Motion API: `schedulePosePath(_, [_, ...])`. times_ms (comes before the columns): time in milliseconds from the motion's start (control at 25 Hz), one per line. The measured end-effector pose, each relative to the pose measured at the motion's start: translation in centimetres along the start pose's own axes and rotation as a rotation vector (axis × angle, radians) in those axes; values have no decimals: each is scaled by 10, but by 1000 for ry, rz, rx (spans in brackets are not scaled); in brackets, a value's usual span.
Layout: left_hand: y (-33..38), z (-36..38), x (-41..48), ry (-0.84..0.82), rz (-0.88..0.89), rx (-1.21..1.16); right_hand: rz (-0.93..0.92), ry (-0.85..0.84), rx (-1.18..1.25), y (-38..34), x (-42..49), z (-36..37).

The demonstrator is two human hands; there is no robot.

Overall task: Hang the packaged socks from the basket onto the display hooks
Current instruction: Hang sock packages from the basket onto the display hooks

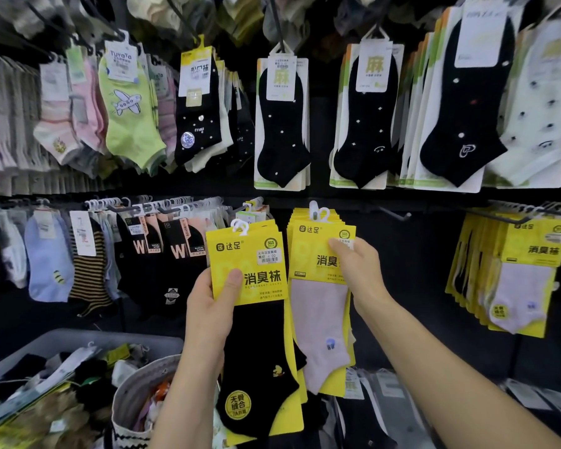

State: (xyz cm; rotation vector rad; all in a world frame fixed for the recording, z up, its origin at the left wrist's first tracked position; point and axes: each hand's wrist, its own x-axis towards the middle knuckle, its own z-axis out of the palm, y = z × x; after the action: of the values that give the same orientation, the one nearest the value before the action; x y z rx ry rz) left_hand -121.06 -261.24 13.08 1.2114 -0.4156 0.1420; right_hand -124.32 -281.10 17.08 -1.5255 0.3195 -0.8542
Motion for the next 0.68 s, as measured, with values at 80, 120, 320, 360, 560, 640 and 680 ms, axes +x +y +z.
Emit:
schedulePosePath(80, [0,1,1,-10,4,-1,-3,-16,-81,-3,4,2])
schedulePosePath(120, [0,1,0,-17,7,5,-2,-23,-115,-4,5,4])
schedulePosePath(320, [-6,11,-2,-45,8,56,-20,-126,-336,0,6,-1])
schedulePosePath(360, [-7,13,-3,-40,4,58,-27,-126,-363,-1,5,-3])
schedulePosePath(560, [-15,28,-10,-42,19,90,-345,124,-436,0,-17,-20])
schedulePosePath(640, [-17,34,-11,-43,33,113,-338,-50,-321,-1,-32,-17])
schedulePosePath(680, [-18,37,-12,-46,38,117,-315,-127,-339,-2,-37,-14])
